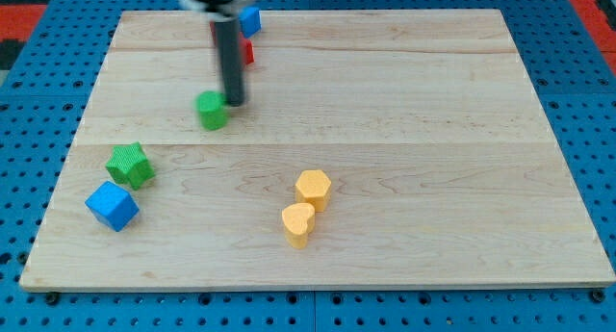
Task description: Move the red circle diagonal bottom left to the red star
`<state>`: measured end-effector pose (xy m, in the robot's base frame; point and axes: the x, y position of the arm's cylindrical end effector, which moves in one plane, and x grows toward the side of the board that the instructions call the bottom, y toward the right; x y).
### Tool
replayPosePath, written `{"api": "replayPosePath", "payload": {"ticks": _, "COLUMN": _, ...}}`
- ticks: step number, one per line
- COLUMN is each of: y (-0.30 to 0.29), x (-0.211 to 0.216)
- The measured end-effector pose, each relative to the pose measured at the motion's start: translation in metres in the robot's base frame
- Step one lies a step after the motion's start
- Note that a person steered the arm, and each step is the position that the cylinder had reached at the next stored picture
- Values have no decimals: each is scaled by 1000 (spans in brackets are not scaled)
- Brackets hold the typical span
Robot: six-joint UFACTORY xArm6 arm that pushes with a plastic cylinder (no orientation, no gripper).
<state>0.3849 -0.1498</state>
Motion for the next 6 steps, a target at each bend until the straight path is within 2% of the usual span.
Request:
{"api": "replayPosePath", "payload": {"ticks": 1, "y": -88, "x": 25}}
{"api": "replayPosePath", "payload": {"ticks": 2, "y": -41, "x": -19}}
{"api": "replayPosePath", "payload": {"ticks": 3, "y": -137, "x": -4}}
{"api": "replayPosePath", "payload": {"ticks": 4, "y": -39, "x": 15}}
{"api": "replayPosePath", "payload": {"ticks": 5, "y": 87, "x": -34}}
{"api": "replayPosePath", "payload": {"ticks": 6, "y": 173, "x": -107}}
